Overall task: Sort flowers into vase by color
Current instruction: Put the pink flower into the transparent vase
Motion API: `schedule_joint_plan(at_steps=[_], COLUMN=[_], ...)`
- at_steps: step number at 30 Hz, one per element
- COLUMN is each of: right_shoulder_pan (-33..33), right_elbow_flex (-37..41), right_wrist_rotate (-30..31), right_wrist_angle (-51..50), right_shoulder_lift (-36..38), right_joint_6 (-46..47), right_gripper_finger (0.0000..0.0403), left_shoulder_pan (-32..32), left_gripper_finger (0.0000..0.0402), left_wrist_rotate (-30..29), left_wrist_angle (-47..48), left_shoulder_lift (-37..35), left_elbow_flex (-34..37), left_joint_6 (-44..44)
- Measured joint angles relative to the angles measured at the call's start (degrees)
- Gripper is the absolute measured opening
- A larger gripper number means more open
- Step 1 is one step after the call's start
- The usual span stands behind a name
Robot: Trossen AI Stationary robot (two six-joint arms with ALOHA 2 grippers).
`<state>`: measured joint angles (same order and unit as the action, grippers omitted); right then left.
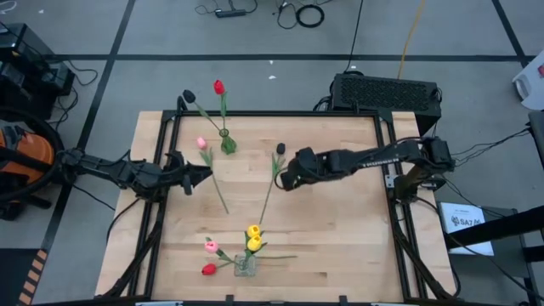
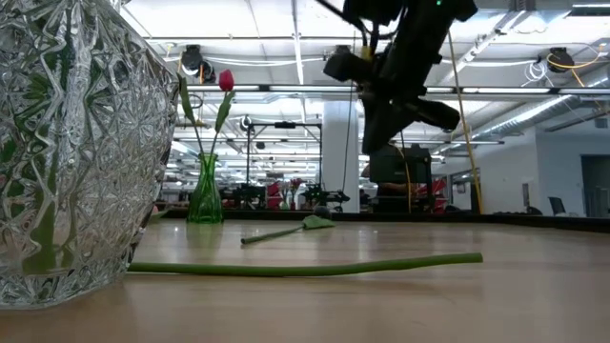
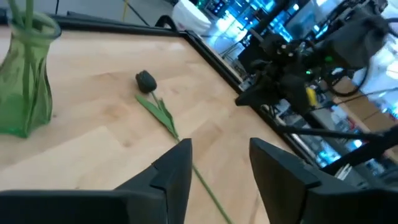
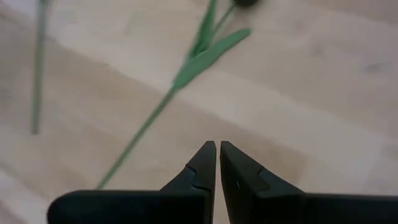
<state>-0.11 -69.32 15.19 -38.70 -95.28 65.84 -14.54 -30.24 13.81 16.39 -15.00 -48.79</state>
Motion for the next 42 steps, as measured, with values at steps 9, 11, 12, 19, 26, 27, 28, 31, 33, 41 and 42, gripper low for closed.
schedule_joint_plan(at_steps=[9, 11, 12, 19, 26, 27, 28, 31, 33, 41, 42], right_shoulder_pan=[-12.3, -14.7, -15.7, -20.5, -23.4, -23.9, -24.4, -25.6, -26.2, -27.7, -28.0], right_elbow_flex=[0.0, 0.0, 0.0, 0.0, 0.0, 0.0, 0.0, 0.0, 0.0, 0.0, 0.0], right_wrist_rotate=[-7.7, -8.6, -9.2, -9.6, -9.6, -9.6, -9.6, -9.6, -9.6, -10.4, -11.1], right_wrist_angle=[-1.2, -0.9, -0.9, -0.9, -2.2, -2.3, -2.5, -2.6, -2.7, -2.8, -2.7], right_shoulder_lift=[0.0, 0.0, 0.0, 0.0, 0.0, 0.0, 0.0, 0.0, 0.0, 0.0, 0.0], right_joint_6=[-18.6, -22.1, -23.5, -31.7, -39.0, -39.9, -40.7, -43.0, -44.6, -49.4, -50.0], right_gripper_finger=[0.0015, 0.0015, 0.0015, 0.0015, 0.0015, 0.0015, 0.0015, 0.0015, 0.0015, 0.0015, 0.0015], left_shoulder_pan=[0.3, 1.1, 1.7, 6.5, 10.2, 10.7, 11.2, 11.9, 12.0, 11.9, 12.0], left_gripper_finger=[0.017, 0.017, 0.017, 0.017, 0.017, 0.017, 0.017, 0.017, 0.017, 0.017, 0.017], left_wrist_rotate=[-7.7, -8.1, -8.1, -7.8, -0.8, 0.5, 2.2, 7.8, 11.4, 14.1, 13.4], left_wrist_angle=[0.1, 0.1, 0.3, 0.8, 21.2, 25.8, 30.0, 37.5, 38.6, 38.2, 38.6], left_shoulder_lift=[9.6, 13.3, 15.3, 28.1, 38.3, 39.6, 40.6, 42.9, 43.6, 44.3, 44.3], left_elbow_flex=[-2.4, -4.0, -5.1, -12.4, -23.2, -24.9, -26.4, -29.5, -30.5, -31.0, -31.0], left_joint_6=[-9.1, -9.3, -9.3, -9.5, -21.8, -25.0, -27.7, -31.7, -32.0, -37.8, -39.7])
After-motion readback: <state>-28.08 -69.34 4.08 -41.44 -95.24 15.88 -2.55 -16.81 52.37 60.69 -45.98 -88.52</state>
